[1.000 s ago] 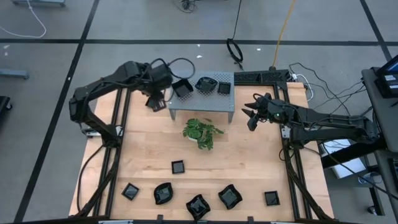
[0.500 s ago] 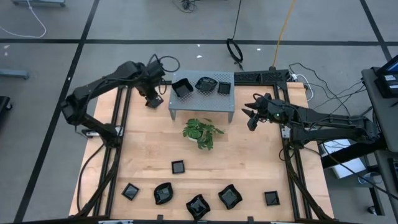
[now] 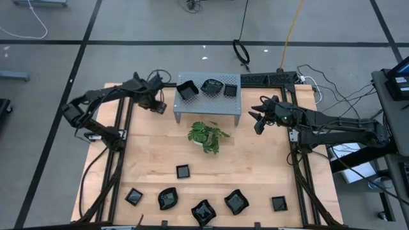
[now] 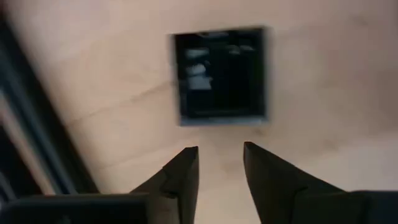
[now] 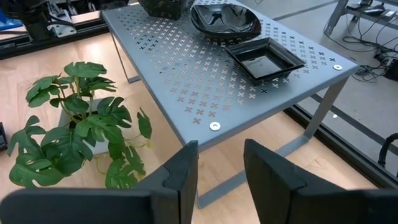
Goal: Pick & Place Mini shaped plates
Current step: Stack the square plate on top of the stacked square plates on the shelf
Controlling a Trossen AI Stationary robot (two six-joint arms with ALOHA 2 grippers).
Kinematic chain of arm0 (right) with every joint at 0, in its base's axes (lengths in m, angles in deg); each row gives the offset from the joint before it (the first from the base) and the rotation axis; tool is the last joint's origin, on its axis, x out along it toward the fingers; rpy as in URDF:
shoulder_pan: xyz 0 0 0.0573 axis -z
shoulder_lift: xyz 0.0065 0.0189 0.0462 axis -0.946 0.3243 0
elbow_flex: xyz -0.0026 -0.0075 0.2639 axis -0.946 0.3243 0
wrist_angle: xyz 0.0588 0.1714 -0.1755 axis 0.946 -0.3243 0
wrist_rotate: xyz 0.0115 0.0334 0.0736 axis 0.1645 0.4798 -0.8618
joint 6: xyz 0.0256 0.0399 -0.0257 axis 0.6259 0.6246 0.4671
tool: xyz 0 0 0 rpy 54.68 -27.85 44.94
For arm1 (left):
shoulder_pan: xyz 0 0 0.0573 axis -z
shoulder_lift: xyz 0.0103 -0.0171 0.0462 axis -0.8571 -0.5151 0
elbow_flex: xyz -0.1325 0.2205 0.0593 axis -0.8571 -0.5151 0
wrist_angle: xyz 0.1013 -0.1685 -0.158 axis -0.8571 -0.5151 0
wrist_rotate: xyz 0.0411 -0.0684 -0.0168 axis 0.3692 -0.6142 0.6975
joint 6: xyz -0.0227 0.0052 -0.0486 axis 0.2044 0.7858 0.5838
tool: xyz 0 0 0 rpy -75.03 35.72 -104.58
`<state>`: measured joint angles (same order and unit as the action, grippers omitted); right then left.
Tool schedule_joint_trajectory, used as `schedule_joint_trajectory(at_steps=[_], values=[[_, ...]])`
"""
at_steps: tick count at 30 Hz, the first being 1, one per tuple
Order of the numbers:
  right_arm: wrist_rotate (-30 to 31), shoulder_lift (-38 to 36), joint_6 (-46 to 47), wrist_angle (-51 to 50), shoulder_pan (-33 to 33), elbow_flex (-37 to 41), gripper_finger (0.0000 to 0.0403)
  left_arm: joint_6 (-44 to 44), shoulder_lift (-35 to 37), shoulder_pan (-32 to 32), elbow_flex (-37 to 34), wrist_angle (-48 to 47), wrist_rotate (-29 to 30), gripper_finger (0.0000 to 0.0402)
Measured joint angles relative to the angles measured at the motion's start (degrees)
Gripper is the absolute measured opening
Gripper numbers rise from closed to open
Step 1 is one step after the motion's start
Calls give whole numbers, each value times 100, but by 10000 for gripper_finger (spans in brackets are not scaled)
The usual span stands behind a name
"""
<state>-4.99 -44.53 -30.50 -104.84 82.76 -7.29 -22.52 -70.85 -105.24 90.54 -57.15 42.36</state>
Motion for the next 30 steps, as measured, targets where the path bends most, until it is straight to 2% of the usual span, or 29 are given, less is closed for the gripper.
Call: schedule_joint_trajectory(at_steps=[7, 11, 16, 22, 30], values=[[0, 0, 2, 10, 0, 0, 116, 942, 7, -254, -297, 665, 536, 198], [1, 0, 2, 180, 0, 0, 116, 1256, 7, -437, -373, 1355, 687, 217], [0, 0, 2, 252, 0, 0, 116, 1201, 7, -546, -574, 1892, 670, 210], [2, 0, 2, 257, 0, 0, 116, 1240, 6, -593, -981, 1949, 679, 191], [2, 0, 2, 258, 0, 0, 116, 1121, 7, -525, -988, 2095, 670, 174]])
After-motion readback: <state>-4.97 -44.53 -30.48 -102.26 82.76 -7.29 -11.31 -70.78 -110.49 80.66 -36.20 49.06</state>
